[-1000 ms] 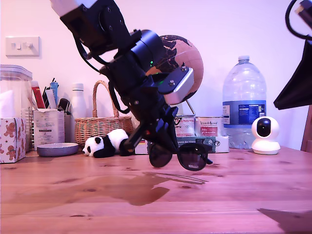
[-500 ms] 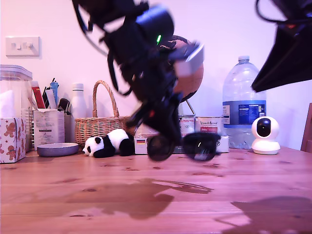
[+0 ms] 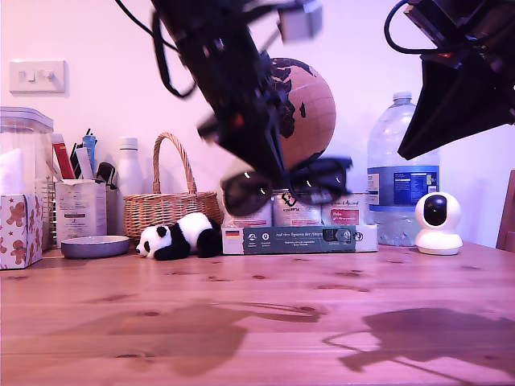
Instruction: Pick up the sunglasses and open them, then place them back on the table
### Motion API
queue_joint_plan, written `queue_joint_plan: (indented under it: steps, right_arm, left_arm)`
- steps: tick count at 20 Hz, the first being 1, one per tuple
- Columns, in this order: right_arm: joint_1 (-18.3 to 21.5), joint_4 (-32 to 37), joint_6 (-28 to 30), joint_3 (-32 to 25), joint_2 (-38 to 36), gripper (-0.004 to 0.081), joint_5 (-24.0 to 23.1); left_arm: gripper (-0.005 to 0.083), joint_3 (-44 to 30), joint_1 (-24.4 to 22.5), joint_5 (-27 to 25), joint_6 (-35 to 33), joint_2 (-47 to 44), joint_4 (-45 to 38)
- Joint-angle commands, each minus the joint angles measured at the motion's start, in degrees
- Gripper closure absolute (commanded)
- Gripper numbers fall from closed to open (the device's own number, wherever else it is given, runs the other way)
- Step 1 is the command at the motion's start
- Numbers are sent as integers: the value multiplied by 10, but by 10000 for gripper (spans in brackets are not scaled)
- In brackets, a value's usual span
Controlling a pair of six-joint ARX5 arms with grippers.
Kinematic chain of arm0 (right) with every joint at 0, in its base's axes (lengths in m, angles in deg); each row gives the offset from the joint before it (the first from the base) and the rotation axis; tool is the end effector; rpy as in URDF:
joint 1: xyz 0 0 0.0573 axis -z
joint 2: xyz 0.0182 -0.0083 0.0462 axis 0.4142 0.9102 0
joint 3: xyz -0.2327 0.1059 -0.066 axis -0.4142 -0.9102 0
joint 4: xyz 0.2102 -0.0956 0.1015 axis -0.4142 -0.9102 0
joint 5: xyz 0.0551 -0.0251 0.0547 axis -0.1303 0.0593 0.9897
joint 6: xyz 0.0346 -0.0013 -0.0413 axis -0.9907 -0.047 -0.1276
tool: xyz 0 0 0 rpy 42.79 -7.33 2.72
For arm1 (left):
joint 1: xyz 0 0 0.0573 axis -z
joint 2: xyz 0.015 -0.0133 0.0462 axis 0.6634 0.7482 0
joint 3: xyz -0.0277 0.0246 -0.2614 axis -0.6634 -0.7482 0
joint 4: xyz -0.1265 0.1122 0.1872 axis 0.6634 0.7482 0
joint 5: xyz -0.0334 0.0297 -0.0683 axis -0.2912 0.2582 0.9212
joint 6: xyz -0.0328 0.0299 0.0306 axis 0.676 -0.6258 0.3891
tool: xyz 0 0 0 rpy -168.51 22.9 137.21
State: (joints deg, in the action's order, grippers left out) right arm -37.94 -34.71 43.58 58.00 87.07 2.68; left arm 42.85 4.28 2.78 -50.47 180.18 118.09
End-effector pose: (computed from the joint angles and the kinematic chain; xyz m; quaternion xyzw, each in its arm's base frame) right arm 0.2346 0.0710 0.2554 0.0867 0.4696 0.3130 0.8210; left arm 0.2559 -0.2645 0.2650 0.5678 0.1634 -0.5213 0.6158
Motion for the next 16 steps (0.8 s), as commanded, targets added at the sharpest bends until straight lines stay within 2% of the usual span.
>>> queue_joint_plan:
  steps: [1,5,10,16]
  right_arm:
    - [5,-10,18,3,13,753,2]
    - [12,-20,36,3,26,753,-4]
    - [13,-15,61,3,27,753,-12]
    - [13,-7,67,3,27,755,-15]
  left_arm:
    - [794,-4,1,2,10,-19,2]
    - [794,-4,9,2,25,-38,25]
    - [794,-26,40,-26,55,-38,50]
    - [794,-146,69,-97,70,-39,-45]
